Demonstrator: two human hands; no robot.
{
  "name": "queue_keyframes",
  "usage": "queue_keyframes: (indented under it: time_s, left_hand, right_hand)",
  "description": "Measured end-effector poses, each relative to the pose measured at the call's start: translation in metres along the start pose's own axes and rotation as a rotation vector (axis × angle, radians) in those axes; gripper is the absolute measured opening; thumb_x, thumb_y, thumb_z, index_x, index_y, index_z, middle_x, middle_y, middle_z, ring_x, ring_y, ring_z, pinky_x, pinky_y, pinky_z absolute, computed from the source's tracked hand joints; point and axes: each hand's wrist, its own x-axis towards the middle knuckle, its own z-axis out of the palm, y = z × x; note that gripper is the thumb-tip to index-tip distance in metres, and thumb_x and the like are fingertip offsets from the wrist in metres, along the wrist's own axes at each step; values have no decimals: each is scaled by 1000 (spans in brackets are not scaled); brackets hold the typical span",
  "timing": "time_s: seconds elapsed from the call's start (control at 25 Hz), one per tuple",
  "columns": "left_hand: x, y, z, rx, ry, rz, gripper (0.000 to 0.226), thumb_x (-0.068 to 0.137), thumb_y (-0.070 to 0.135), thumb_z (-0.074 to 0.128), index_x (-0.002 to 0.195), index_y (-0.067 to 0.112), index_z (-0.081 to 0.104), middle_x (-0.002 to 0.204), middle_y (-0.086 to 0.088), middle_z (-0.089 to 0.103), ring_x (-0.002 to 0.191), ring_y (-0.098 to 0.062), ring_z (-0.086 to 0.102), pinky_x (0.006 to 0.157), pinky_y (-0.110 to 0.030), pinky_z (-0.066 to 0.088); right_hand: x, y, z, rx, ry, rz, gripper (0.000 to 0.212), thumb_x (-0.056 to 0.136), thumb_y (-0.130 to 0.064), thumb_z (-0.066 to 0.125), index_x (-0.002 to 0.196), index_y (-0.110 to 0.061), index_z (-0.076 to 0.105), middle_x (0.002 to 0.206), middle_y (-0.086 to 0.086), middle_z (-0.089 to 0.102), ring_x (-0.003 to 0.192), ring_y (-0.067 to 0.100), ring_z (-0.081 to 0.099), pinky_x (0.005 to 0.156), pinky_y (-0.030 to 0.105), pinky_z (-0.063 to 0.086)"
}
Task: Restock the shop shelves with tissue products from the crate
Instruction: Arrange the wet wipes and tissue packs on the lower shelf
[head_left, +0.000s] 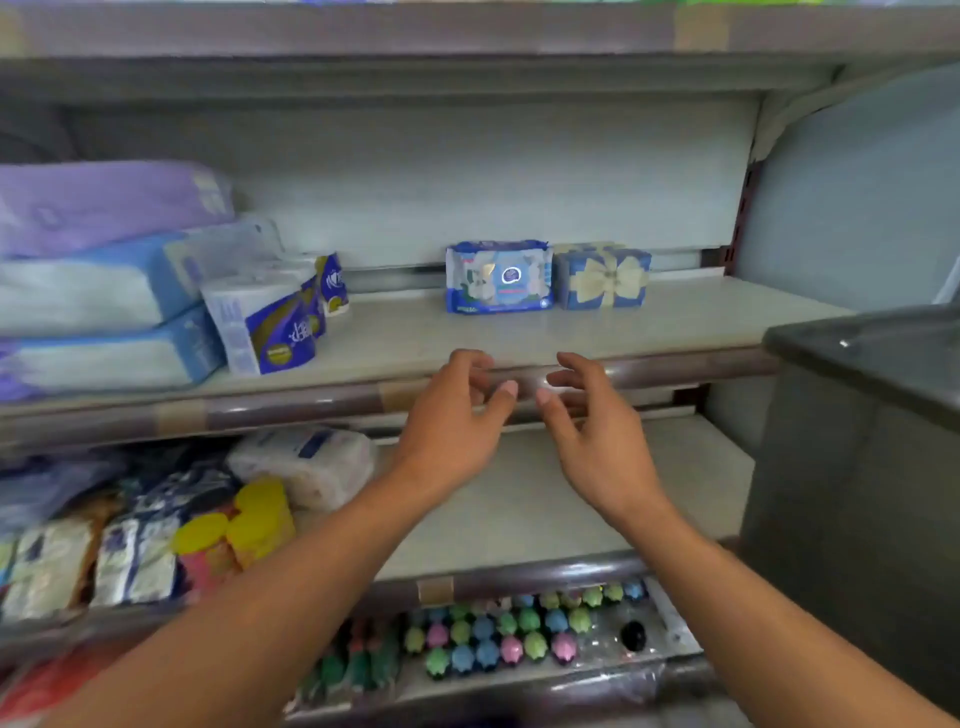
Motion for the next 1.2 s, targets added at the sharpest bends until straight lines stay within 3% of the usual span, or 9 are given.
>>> queue_keyframes:
  time_s: [0.16, 0.28, 0.4, 0.56, 0.72, 0.8, 1.0, 1.08, 1.2]
  left_hand:
    - [-105, -76, -19, 35, -90, -171, 28, 91, 38, 60, 116, 24, 54, 99, 8, 62, 84, -4, 60, 76, -23, 48]
    - [-181, -140, -22, 58, -121, -335, 25, 92, 34, 60, 113, 20, 57, 92, 7, 64, 81, -7, 62, 74, -27, 51]
    - [-238, -190, -12, 35, -124, -543, 25, 93, 32, 60, 113, 16, 57, 91, 5, 63, 81, -10, 60, 74, -26, 47]
    - [-300, -259, 23, -21, -130, -792, 24, 92, 30, 61, 111, 15, 58, 89, 5, 63, 88, -17, 64, 82, -33, 51]
    - [-337, -335, 62, 36, -146, -962, 28, 91, 30, 63, 112, 13, 59, 99, -3, 64, 90, -20, 60, 77, -27, 44]
    - [-349, -378, 81, 47, -117, -1042, 32, 91, 30, 63, 116, 11, 57, 110, -10, 63, 100, -27, 60, 85, -33, 48]
    - [-376, -451, 106, 48, 107, -1322, 41, 91, 30, 63, 126, 14, 49, 123, -12, 57, 112, -29, 57, 93, -42, 50]
    - [-377, -466, 113, 44, 170, -1361, 41, 93, 31, 61, 128, 15, 48, 123, -8, 57, 113, -26, 58, 93, -37, 50]
    - [-377, -482, 116, 37, 223, -1371, 41, 95, 34, 56, 132, 19, 45, 129, -5, 55, 115, -22, 56, 94, -37, 49]
  right_hand:
    - [-107, 12, 50, 8, -204, 117, 40, 95, -32, 57, 132, -21, 48, 109, -13, 61, 92, -2, 60, 73, 6, 45]
    - [-184, 38, 90, 5, -361, 229, 36, 95, -35, 56, 128, -23, 50, 106, -10, 65, 93, 0, 61, 81, 18, 50]
    - [-241, 67, 124, -10, -521, 417, 38, 96, -36, 54, 130, -20, 49, 101, -11, 60, 87, -4, 57, 77, 16, 45]
    - [-309, 127, 170, -132, -646, 640, 38, 95, -29, 57, 128, -11, 50, 95, -5, 58, 87, 12, 58, 78, 25, 43]
    - [-371, 184, 211, -223, -764, 734, 26, 93, -22, 60, 117, -14, 55, 94, -4, 60, 94, 22, 63, 74, 27, 42]
    - [-392, 212, 240, -252, -807, 787, 31, 92, -24, 59, 120, -15, 52, 101, 0, 65, 96, 23, 64, 73, 27, 41]
    - [-416, 241, 337, -195, -926, 724, 54, 91, -36, 61, 138, -21, 40, 130, 0, 55, 116, 18, 56, 91, 29, 46]
    - [-418, 241, 380, -168, -955, 640, 50, 91, -40, 60, 135, -23, 43, 126, -2, 56, 114, 17, 56, 88, 28, 46]
    - [-422, 246, 422, -324, -1061, 489, 64, 91, -39, 59, 145, -22, 28, 140, 6, 44, 127, 24, 46, 101, 40, 45]
